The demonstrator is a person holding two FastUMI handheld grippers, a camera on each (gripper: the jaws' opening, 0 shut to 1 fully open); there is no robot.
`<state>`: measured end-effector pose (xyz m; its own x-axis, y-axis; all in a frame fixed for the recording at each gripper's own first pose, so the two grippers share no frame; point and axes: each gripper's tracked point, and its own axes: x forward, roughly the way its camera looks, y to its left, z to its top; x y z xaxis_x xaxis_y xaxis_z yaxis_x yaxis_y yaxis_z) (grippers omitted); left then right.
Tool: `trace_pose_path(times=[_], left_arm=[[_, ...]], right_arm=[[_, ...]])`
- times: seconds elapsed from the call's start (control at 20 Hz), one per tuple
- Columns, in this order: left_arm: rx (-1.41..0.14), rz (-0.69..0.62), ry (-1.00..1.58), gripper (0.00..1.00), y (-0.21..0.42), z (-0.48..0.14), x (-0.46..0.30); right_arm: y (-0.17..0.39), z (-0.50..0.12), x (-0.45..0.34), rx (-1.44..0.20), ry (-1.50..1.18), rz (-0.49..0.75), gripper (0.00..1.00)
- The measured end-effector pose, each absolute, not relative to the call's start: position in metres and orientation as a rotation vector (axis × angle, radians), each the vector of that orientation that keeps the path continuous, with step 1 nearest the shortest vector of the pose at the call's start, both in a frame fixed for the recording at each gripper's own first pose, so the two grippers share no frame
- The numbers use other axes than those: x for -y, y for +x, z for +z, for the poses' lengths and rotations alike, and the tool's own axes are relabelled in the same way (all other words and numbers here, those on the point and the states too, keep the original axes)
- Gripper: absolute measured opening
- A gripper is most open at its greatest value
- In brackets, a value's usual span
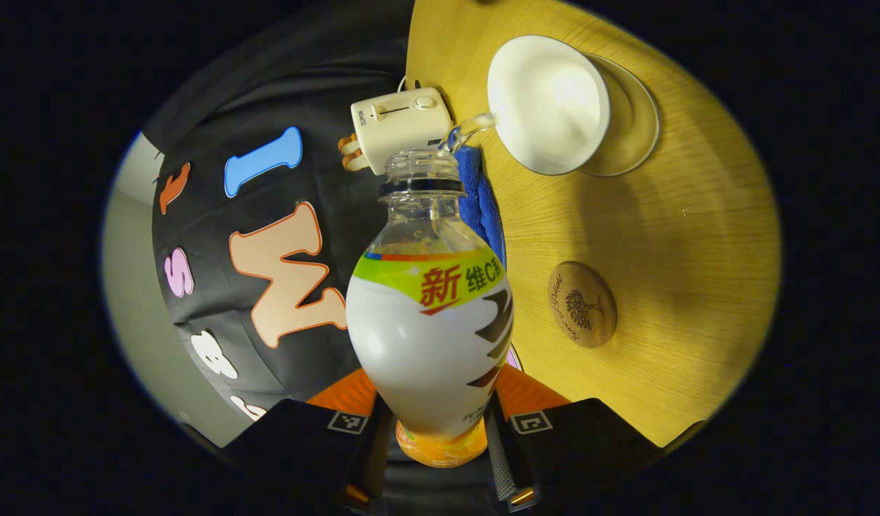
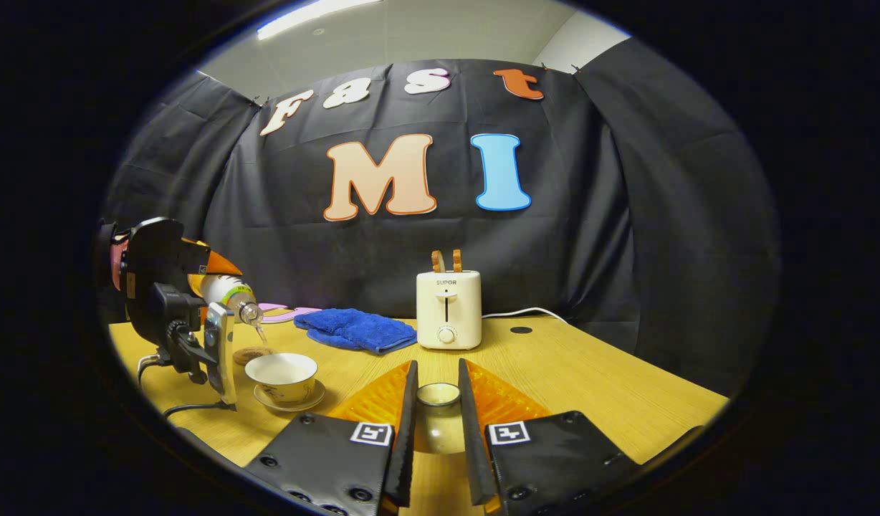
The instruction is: Open the teacup lid with one hand, grasp the water bottle and pour water into the teacup with the other hand; after pouring, place the water bottle on the coaster and then close the teacup lid.
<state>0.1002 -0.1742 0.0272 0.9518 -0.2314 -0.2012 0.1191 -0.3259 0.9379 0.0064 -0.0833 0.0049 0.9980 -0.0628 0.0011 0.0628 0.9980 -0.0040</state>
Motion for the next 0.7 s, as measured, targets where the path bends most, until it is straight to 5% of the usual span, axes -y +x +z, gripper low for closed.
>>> trace_pose_path(times=[0.7], left_arm=[[0.108, -0.358, 2.015, 0.57, 0.1, 0.046, 0.178]], right_arm=[[0.006, 0.005, 0.083, 0.001, -0.004, -0.063, 0.35]])
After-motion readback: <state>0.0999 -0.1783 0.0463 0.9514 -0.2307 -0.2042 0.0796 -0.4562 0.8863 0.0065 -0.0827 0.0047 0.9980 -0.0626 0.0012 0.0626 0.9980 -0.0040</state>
